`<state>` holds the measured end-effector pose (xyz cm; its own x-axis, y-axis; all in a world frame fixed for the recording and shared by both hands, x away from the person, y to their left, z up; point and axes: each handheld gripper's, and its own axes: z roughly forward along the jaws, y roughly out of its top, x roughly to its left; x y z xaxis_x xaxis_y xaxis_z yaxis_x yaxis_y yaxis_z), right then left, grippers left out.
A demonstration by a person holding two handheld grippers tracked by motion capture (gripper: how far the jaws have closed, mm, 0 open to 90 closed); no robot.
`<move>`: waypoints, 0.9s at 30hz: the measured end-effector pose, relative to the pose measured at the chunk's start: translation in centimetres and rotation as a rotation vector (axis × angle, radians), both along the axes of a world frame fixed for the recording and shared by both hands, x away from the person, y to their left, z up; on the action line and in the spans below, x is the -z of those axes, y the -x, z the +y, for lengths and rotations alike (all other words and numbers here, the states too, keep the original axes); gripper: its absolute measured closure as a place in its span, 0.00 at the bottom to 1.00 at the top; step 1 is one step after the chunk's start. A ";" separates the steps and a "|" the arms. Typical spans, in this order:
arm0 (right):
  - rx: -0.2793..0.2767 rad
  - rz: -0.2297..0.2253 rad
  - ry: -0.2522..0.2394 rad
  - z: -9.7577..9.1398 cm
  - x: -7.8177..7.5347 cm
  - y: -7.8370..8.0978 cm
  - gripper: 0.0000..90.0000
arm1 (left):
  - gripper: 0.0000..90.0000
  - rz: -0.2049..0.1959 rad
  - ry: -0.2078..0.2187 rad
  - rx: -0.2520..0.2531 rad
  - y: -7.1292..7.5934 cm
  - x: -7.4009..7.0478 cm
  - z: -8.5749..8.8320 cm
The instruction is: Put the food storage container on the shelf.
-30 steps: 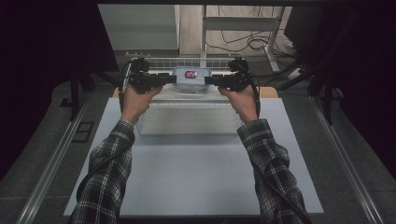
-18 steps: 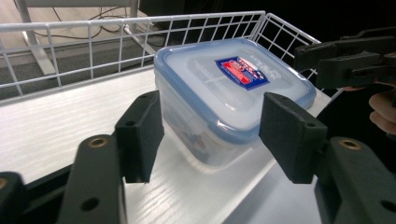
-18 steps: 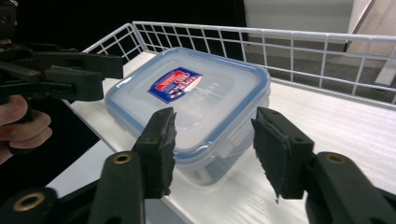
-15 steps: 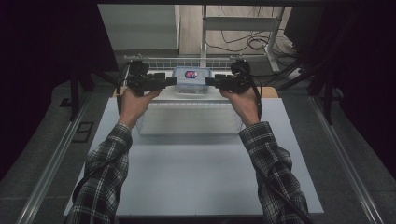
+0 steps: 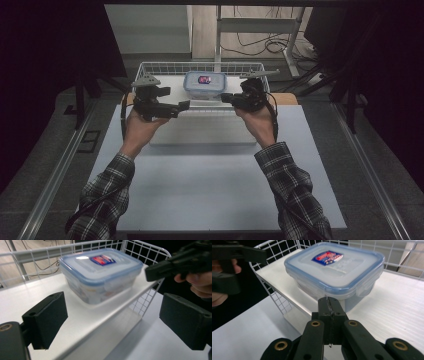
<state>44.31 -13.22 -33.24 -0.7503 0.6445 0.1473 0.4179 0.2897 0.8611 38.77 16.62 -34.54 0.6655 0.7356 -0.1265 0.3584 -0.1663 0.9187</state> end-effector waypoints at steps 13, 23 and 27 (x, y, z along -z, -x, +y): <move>0.030 0.019 0.000 0.3 0.5 -0.7 0.98 | 0.06 -0.008 -0.032 0.027 1.3 1.1 -0.5; 0.004 0.003 0.020 0.4 0.8 0.4 0.76 | 0.04 0.011 -0.041 0.049 2.5 2.3 -0.4; -0.016 -0.006 0.035 0.5 1.2 1.3 0.67 | 0.03 0.022 -0.051 0.052 2.9 3.3 -0.3</move>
